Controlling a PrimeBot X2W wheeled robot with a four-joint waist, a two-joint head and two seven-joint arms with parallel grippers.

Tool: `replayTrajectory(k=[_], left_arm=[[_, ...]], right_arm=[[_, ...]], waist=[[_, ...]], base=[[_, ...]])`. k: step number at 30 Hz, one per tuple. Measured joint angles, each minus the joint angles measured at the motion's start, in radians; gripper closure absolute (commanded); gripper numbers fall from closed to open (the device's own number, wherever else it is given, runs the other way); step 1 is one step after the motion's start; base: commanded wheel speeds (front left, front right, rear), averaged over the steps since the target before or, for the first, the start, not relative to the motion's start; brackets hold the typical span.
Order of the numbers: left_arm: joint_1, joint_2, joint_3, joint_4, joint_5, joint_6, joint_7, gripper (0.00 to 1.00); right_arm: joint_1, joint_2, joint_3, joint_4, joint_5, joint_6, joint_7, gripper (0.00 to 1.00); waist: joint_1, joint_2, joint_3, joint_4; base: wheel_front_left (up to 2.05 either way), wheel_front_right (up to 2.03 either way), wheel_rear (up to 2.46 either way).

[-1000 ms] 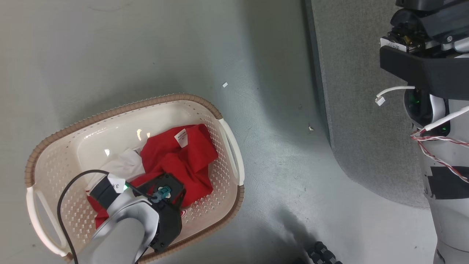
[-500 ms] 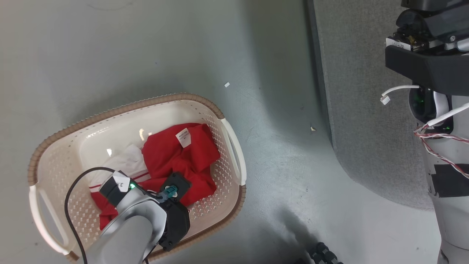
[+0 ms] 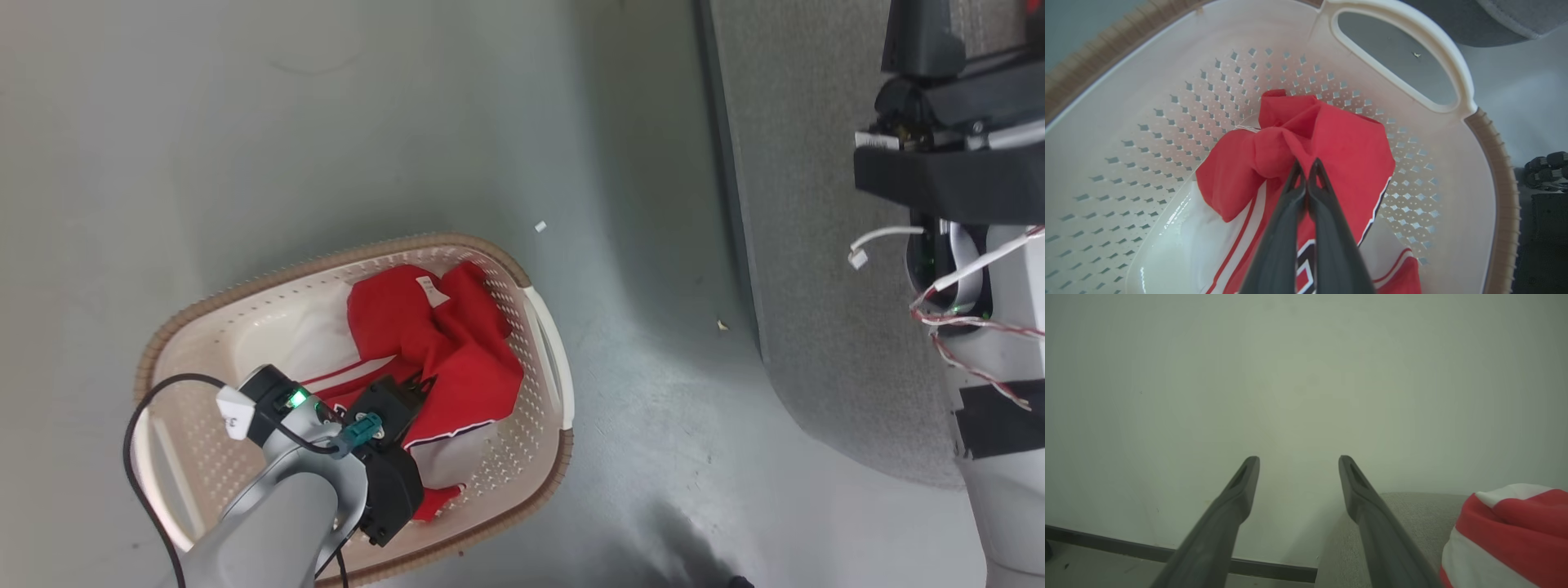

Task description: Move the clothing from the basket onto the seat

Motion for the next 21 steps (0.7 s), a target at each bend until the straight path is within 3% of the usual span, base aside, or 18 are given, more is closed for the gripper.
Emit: replayTrajectory(k=[12, 21], left_arm=[[0.048, 0.0, 0.058, -0.063, -0.088, 0.0, -0.04, 1.0], [0.082, 0.034, 0.101, -0.151, -0.108, 0.0, -0.048, 1.0]], right_arm=[[0.129, -0.039, -0.051, 0.063, 0.01, 0.0, 0.0, 0.0], [0.265, -0.038, -0.073, 0.112, 0.019, -0.002, 0.0, 0.0]], waist=[[-0.0002, 0.0, -0.125, 0.057], [-0.0002, -0.0001, -0.246, 0.098]], base=[[0.0, 0.0, 0.0], [0.0, 0.0, 0.0]])
